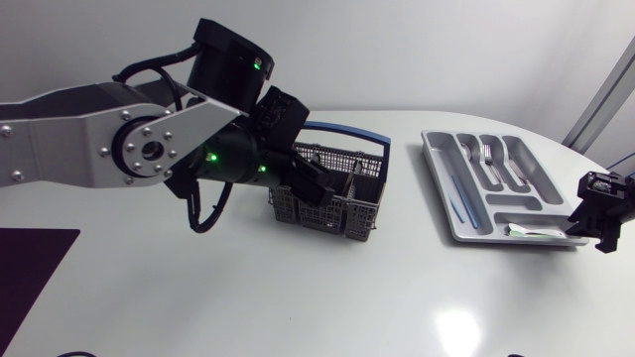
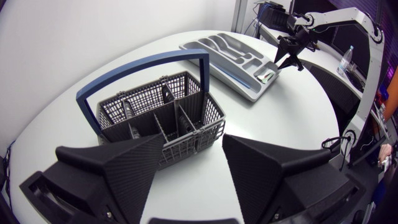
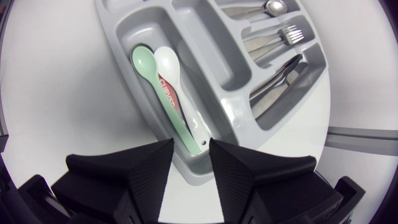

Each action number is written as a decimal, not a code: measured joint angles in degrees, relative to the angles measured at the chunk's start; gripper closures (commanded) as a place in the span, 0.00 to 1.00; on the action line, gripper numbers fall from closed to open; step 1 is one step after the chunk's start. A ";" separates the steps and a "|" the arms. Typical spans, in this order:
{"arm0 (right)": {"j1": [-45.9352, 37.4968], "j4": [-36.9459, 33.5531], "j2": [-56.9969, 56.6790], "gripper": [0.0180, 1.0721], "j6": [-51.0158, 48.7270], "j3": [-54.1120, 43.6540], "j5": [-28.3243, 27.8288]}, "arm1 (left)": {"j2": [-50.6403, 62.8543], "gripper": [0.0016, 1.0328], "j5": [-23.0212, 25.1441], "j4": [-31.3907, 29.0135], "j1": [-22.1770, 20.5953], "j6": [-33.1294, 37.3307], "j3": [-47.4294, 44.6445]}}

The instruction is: Unload the cutlery basket into the drawer organizer.

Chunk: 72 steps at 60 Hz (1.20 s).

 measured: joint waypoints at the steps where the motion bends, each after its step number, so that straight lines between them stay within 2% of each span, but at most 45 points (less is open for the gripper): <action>1: 0.02 -0.02 -0.63 0.48 0.00 -0.42 -0.48 | 0.00 0.35 0.00 0.02 0.00 0.00 0.00; 16: 2.19 -0.22 -14.34 0.26 4.52 -10.25 -7.04 | 0.13 0.35 0.02 1.99 0.00 0.48 0.00; 30: 9.38 -2.45 -26.53 0.24 14.45 -20.35 -13.11 | 3.34 0.35 0.00 5.55 0.02 2.73 0.02; 40: 22.23 -4.13 -37.53 0.24 29.44 -23.08 -14.62 | 4.98 0.35 0.07 7.04 0.48 3.45 0.02; 47: 34.95 -2.51 -42.69 0.24 43.23 -23.80 -14.12 | 4.96 0.36 0.50 8.79 2.01 3.91 -0.22; 53: 45.86 1.70 -43.41 0.24 55.41 -23.82 -10.01 | 4.98 0.36 1.38 9.79 4.15 4.48 -1.66; 60: 53.77 5.05 -42.53 0.24 66.03 -23.23 -5.01 | 4.96 0.36 2.58 10.25 6.73 4.52 -3.63; 72: 62.86 7.39 -34.77 0.24 78.36 -17.64 -0.66 | 4.87 0.36 5.25 11.41 11.15 4.72 -5.64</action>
